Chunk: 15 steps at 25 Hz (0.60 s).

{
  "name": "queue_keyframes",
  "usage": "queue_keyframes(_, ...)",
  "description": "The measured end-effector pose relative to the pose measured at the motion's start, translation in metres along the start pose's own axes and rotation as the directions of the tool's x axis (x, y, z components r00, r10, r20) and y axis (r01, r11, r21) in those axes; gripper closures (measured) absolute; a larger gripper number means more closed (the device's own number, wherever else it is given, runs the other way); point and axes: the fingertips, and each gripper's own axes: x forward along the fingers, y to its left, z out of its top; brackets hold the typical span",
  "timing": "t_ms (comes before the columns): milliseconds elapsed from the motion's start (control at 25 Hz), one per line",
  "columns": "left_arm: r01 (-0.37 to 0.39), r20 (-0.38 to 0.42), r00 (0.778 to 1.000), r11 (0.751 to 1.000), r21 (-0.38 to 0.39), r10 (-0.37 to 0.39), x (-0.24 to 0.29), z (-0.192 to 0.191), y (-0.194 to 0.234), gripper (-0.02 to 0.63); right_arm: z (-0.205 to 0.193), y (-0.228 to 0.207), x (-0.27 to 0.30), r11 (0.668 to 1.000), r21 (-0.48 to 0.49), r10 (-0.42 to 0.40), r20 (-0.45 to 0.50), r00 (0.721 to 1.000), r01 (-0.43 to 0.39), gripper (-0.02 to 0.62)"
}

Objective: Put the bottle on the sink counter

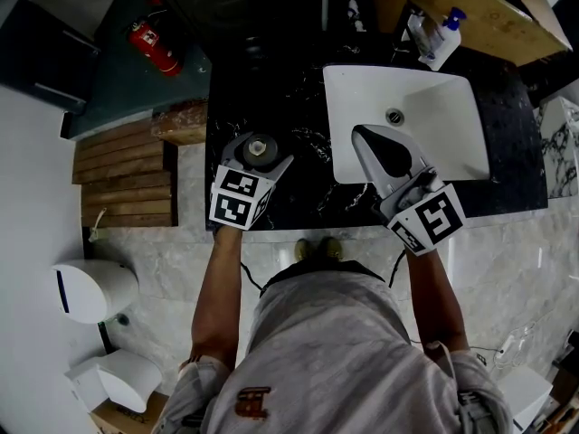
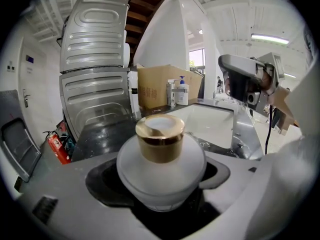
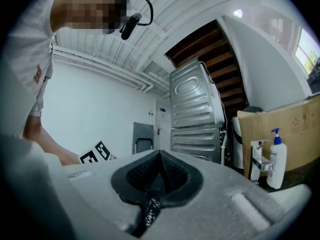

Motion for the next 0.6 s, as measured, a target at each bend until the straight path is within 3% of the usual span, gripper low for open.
queue_keyframes(320,-0.014,0.058,0.998,1.000,0.011,0.014,-0.016,0.018,0.000,0.232,0.002,0.002,-0.003,1.000,-0.003,0.003,0.001,1.000,-0.003,0.595)
queue_keyframes(600,-0.044,0.167,0.985,0.999,0.032,0.039,-0.050,0.059,-0.005,0.232,0.009,0.004,-0.006,1.000,-0.006,0.005,0.014,1.000,-0.005,0.595)
